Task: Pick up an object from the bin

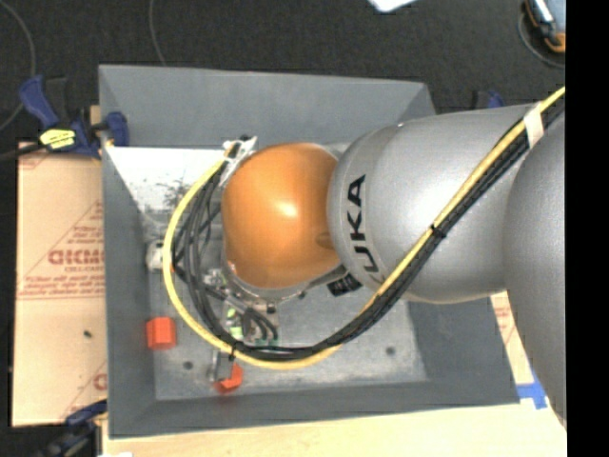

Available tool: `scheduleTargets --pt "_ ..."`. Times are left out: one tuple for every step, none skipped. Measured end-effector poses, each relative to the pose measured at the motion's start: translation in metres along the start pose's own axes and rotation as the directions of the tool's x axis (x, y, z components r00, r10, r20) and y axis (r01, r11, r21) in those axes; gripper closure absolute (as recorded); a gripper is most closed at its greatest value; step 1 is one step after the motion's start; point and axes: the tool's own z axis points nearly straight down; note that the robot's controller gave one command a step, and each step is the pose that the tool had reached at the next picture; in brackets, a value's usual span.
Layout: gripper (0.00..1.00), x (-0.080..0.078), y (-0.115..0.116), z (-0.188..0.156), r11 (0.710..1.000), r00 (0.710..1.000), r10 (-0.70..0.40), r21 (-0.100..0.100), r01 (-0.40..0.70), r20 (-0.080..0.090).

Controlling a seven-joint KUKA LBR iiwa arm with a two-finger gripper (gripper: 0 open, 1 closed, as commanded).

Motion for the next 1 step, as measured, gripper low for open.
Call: scheduleTargets --pt "0.0 -0.0021 -0.0012 -0.0044 1.0 1.0 0.006 -0.002 -0.006 0.008"
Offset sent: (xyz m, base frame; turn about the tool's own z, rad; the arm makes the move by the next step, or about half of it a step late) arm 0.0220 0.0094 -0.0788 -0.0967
